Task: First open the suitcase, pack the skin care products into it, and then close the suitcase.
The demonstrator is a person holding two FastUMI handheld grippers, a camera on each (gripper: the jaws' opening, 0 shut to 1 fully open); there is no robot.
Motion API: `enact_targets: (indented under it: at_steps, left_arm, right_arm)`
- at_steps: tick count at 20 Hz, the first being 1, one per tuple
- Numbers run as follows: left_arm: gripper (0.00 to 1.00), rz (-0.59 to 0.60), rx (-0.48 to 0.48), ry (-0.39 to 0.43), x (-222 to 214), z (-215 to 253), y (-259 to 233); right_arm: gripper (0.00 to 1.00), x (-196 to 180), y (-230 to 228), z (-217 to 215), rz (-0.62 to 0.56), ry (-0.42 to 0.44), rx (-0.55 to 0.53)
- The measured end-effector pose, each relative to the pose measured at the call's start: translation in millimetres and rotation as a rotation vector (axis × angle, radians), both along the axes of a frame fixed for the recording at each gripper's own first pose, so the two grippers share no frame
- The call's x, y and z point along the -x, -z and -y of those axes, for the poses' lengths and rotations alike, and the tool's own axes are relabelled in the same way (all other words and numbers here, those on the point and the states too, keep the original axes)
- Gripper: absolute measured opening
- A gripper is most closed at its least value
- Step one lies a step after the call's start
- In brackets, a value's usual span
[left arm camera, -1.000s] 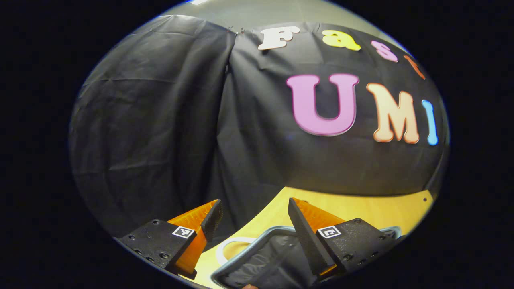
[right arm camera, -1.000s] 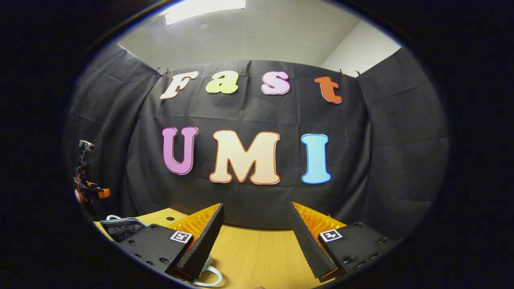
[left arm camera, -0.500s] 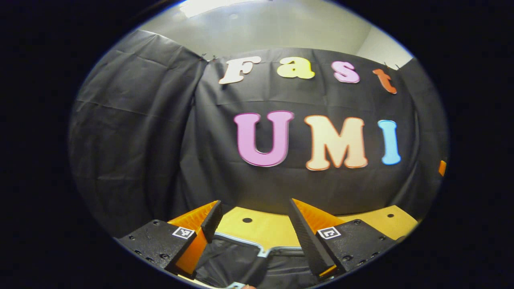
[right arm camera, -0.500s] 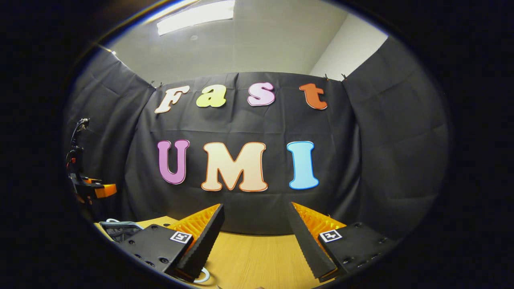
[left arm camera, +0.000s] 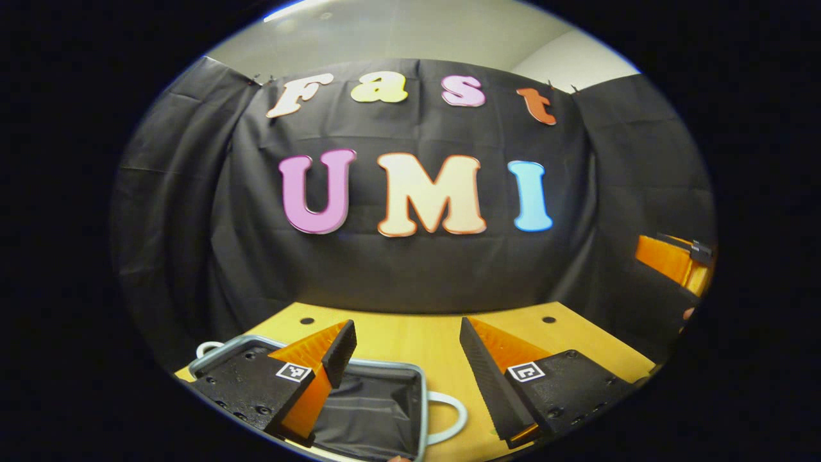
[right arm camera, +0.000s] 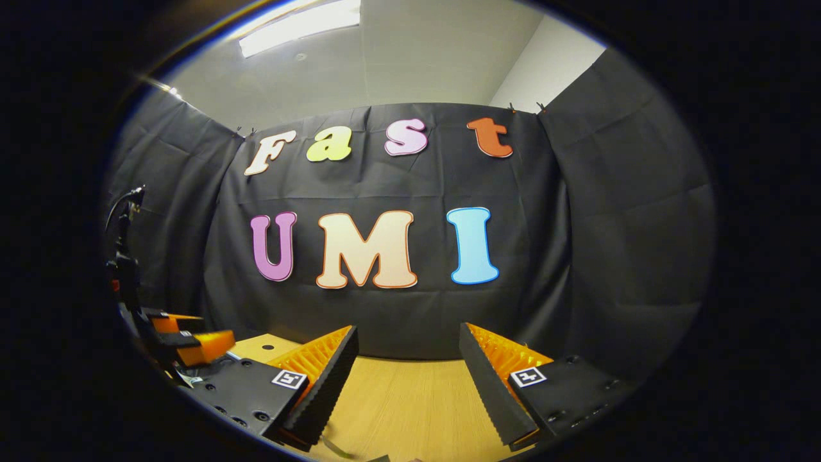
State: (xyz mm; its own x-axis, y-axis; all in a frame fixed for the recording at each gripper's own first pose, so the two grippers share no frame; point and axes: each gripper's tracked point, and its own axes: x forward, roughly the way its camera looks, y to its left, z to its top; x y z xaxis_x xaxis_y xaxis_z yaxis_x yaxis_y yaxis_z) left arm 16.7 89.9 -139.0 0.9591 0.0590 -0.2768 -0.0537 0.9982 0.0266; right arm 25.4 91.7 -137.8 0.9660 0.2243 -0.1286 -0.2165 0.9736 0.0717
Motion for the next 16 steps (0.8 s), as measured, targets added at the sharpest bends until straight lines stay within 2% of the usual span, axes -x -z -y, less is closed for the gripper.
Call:
enact_targets:
  at_steps: [9, 14, 16]
  left_arm:
    - [0.94, -0.202, 0.086, 0.110, 29.1, 81.5, 106.6]
    - [0.96, -0.298, 0.120, 0.152, 43.1, 106.7, 156.7]
    - [0.93, -0.325, 0.146, 0.172, 46.6, 114.1, 172.1]
  right_arm:
    - [0.99, 16.7, 12.5, 34.4, -0.037, -0.030, 0.027]
    - [0.99, 24.4, 21.7, 53.0, -0.065, -0.026, 0.051]
    - [0.99, 30.1, 24.4, 56.1, -0.071, -0.035, 0.067]
